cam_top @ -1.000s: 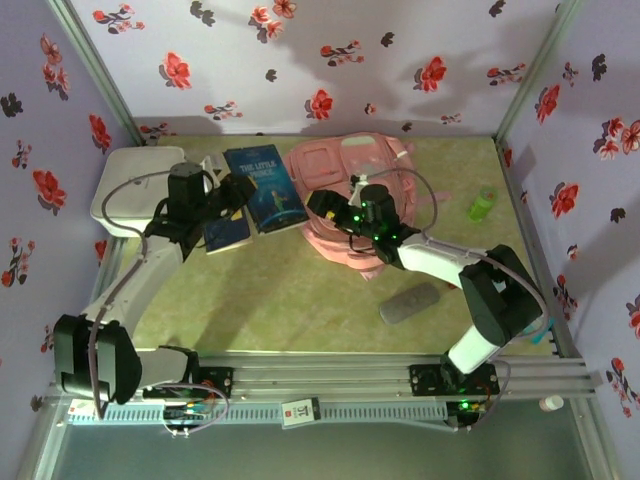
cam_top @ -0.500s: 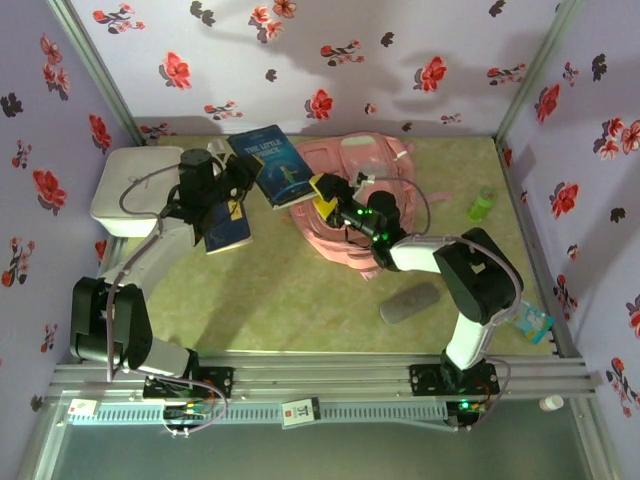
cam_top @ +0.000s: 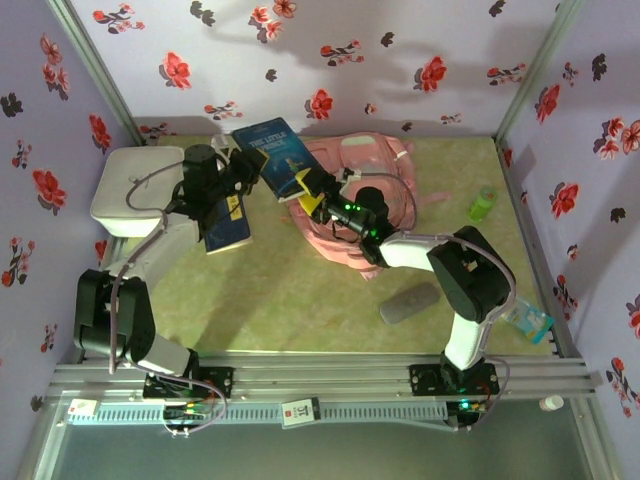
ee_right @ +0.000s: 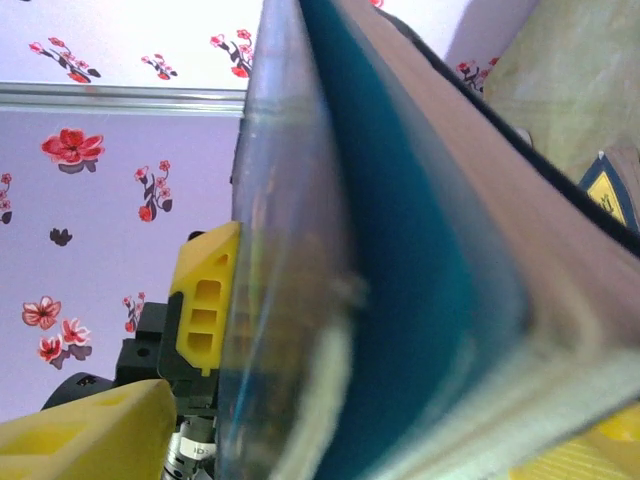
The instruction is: Pack books, pencil case, and school supplies into a backpack
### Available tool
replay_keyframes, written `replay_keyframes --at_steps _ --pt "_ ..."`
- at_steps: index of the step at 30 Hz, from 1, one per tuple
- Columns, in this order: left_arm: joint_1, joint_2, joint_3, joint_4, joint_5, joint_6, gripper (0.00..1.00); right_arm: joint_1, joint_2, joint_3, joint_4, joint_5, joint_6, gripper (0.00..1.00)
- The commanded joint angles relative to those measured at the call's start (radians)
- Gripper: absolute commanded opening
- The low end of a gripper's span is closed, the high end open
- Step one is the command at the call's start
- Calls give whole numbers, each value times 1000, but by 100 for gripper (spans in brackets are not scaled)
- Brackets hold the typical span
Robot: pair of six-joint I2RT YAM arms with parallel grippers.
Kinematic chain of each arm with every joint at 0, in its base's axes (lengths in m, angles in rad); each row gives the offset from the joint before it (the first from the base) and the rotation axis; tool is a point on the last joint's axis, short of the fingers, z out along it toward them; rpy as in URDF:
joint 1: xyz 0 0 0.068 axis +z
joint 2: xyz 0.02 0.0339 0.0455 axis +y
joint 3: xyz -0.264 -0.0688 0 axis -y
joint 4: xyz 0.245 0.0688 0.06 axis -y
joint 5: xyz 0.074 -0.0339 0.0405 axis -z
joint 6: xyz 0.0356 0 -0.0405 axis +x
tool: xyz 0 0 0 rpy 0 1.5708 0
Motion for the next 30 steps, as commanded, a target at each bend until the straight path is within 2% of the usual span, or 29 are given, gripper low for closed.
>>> replay_keyframes --at_steps 1,5,11,15,19,21,23,25,30 --pt "-8 -7 31 96 26 -16 0 -3 0 18 49 39 -17 80" --pt "-9 -5 25 99 52 -15 1 -17 -14 5 54 67 -37 75" --pt "-11 -4 8 111 66 -11 3 -18 -15 24 17 68 -55 60" --pt "-16 1 2 105 83 8 5 -21 -19 5 48 89 -61 49" --pt "-15 -3 -17 75 88 34 10 -28 -42 -11 30 99 -89 34" --pt "-16 -5 -18 27 88 67 17 -30 -67 -15 -21 102 -131 23" --pt "-15 -6 -6 -73 84 134 29 -32 -110 -20 -118 122 -205 16" --pt "-14 -5 4 -156 77 205 43 -33 -155 -35 -199 153 -275 12" --pt "-16 -6 29 -362 28 386 67 -51 -267 -61 -381 197 -434 6"
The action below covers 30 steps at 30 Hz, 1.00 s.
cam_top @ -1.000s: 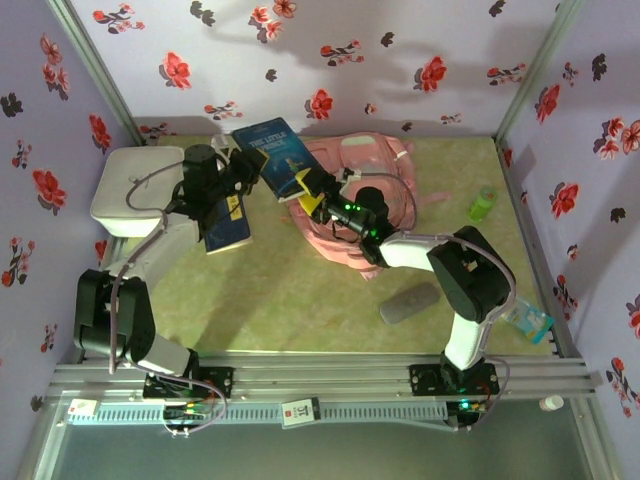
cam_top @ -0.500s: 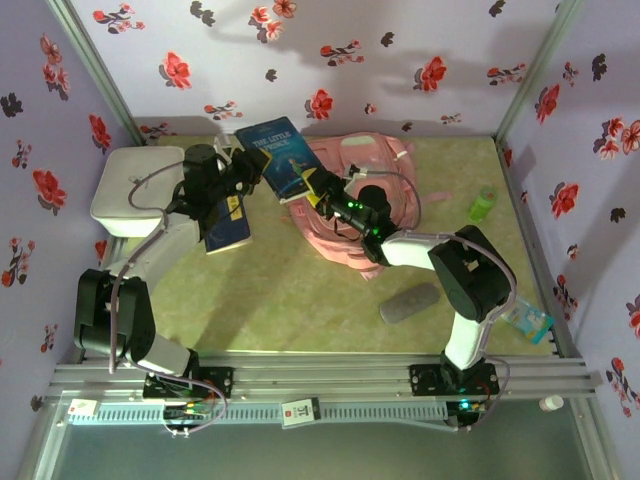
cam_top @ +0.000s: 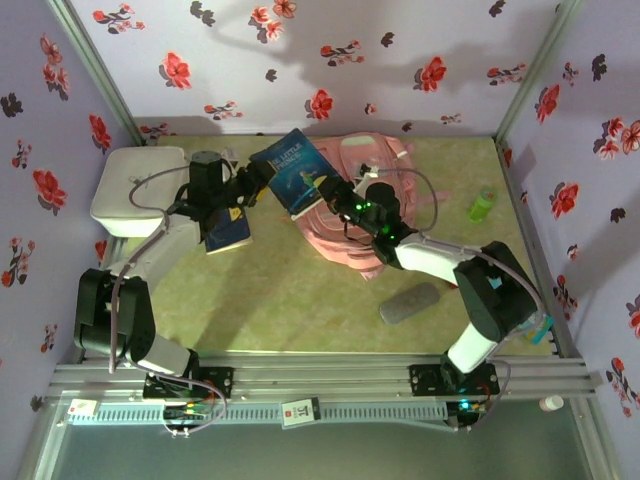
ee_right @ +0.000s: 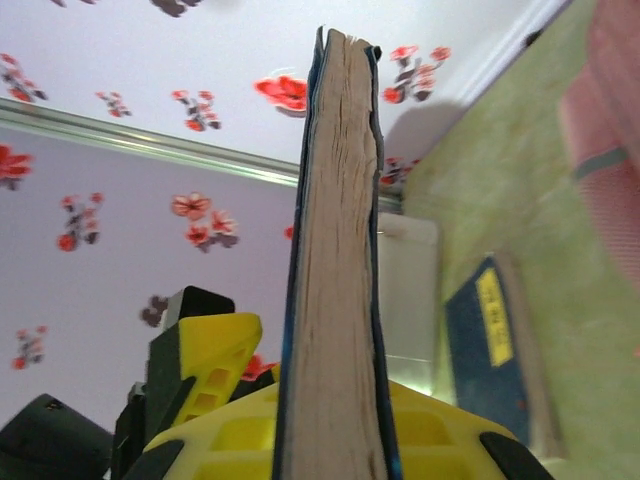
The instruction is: Pack books, pencil case, and school supplies into a backpack
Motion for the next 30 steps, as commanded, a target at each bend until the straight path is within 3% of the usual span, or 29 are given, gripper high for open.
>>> replay_keyframes --at_steps 1,5,12,20,26,30 --pt "-10 -12 40 -166 -23 200 73 -20 -104 -12 -126 66 -181 6" --pt "-38 -22 60 -240 -70 325 87 -32 -208 -1 -319 130 -347 5" --pt "-178 16 172 -356 -223 547 100 -62 -374 22 -547 281 -540 6" --pt "-374 174 388 -530 -449 814 100 -89 -525 10 -770 635 -662 6" --pt "-486 379 596 -690 -602 996 89 -127 -624 -49 -823 736 -642 7" --pt "-542 502 706 -748 -642 1111 82 -152 -663 -79 -847 748 -611 8"
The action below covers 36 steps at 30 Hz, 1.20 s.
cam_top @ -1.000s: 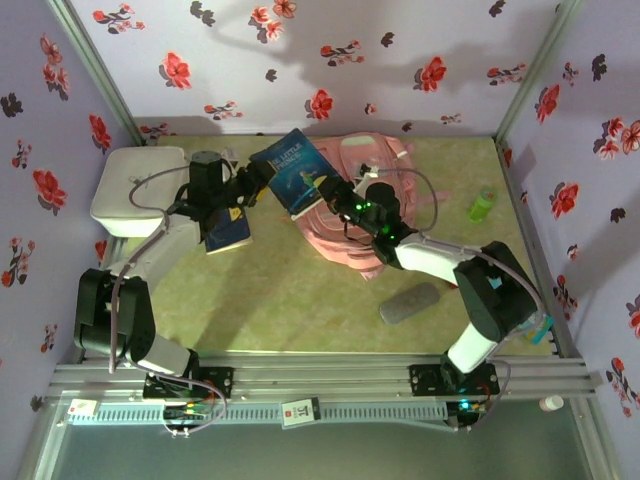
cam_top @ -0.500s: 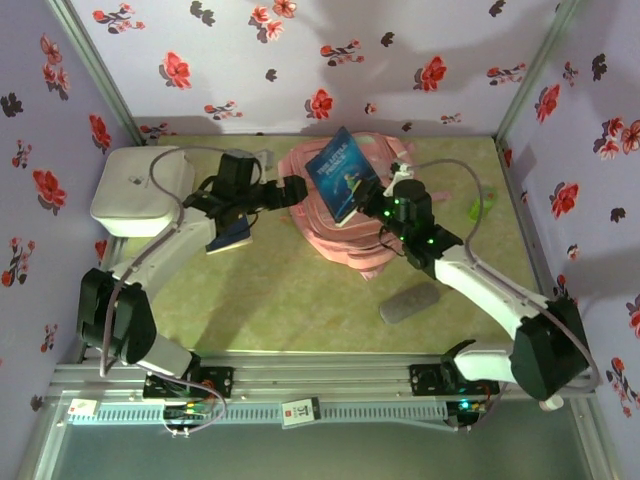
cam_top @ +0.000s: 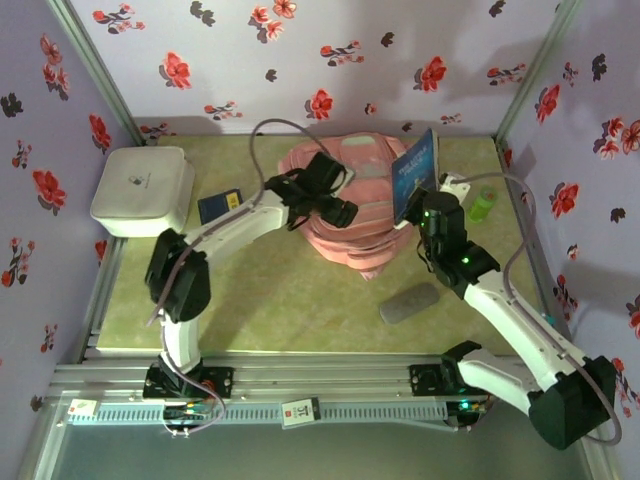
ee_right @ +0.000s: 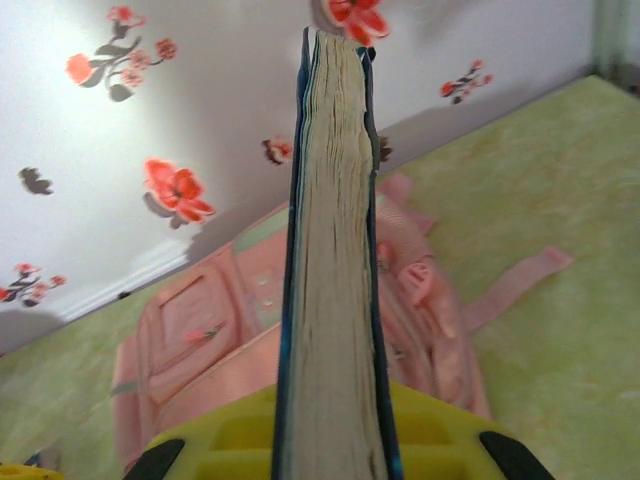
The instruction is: Pack books, pencil case, and school supplies into a backpack
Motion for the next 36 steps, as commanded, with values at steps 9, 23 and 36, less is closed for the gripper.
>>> replay_keyframes --at_steps 9,23,36 --pt "-85 259 227 -160 -79 277 70 -62 -65 -44 -14 53 52 9" --pt "-91 363 306 -129 -191 296 51 -73 -43 -71 -13 -2 112 9" --pt "-90 409 341 -154 -216 300 45 -85 -65 -58 -46 21 92 10"
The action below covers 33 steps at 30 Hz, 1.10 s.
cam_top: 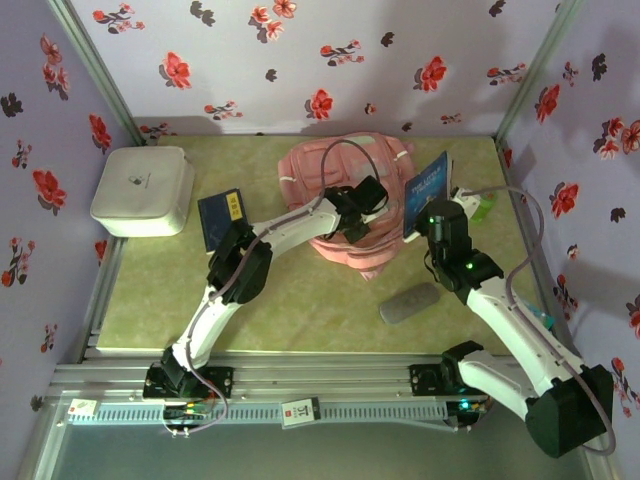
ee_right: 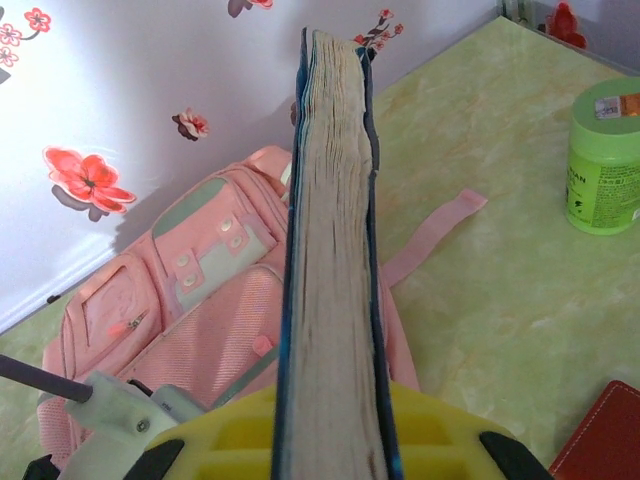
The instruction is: Pack books, pencil case, and school supplies into a backpack
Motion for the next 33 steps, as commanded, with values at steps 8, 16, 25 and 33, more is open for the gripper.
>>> replay_keyframes --at_steps 8,16,25,33 --pt "3 -19 65 -11 -59 2 17 -24 -56 19 1 46 -9 10" --pt "28 -186 14 64 -60 -68 0 -32 -113 31 -75 79 -17 10" --pt "70 -339 -55 239 -56 -127 0 -34 -182 46 -195 24 29 10" --pt "86 -348 -31 298 -41 -179 0 -34 -197 -30 -107 -239 200 10"
